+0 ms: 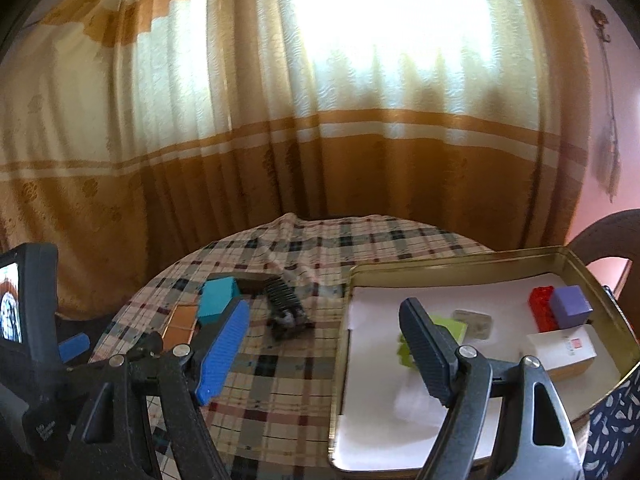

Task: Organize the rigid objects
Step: 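Move both open grippers back over the copper plate and black coiled object, then grasp the copper plate with the left gripper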

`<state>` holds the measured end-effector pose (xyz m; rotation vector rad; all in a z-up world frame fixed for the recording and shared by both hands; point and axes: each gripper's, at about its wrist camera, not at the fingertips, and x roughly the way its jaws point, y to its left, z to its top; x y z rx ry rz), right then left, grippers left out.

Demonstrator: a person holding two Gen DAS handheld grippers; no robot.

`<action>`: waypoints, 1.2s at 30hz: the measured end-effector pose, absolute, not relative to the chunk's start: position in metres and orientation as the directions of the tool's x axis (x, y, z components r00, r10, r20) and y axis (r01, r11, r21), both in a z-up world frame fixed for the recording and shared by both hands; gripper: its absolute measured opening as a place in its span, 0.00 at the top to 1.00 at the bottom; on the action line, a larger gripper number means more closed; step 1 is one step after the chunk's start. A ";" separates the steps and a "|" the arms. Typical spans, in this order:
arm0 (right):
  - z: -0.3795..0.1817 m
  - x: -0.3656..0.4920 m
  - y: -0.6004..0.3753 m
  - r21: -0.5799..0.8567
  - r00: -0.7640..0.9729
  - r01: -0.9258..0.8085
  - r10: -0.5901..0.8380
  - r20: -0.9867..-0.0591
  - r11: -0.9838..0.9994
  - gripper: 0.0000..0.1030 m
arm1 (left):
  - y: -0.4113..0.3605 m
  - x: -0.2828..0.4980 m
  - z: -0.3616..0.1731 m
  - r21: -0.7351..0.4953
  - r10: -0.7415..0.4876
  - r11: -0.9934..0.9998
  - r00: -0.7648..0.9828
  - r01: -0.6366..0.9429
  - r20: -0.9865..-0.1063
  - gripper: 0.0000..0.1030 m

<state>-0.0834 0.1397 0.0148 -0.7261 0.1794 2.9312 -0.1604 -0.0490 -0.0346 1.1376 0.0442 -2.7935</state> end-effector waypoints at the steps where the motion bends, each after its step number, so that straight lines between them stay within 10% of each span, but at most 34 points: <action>1: 0.014 -0.085 0.138 0.086 -0.877 -0.138 0.081 -0.473 -0.987 0.28 | -0.051 -0.162 -0.036 0.021 -0.109 -0.991 -0.705 0.132 -0.701 0.00; 22: -0.007 -0.109 0.113 0.103 -0.834 -0.051 -0.014 -0.552 -0.993 0.35 | -0.030 -0.229 -0.066 0.035 -0.038 -0.999 -0.593 0.016 -0.804 0.05; 33: -0.008 -0.128 0.118 0.111 -0.820 -0.066 -0.010 -0.572 -0.992 0.35 | -0.035 -0.234 -0.066 -0.078 0.081 -0.996 -0.613 -0.033 -0.786 0.54; 36: -0.005 -0.135 0.123 0.118 -0.819 -0.077 -0.005 -0.573 -0.990 0.38 | -0.042 -0.233 -0.066 -0.127 0.110 -0.992 -0.629 -0.018 -0.769 0.54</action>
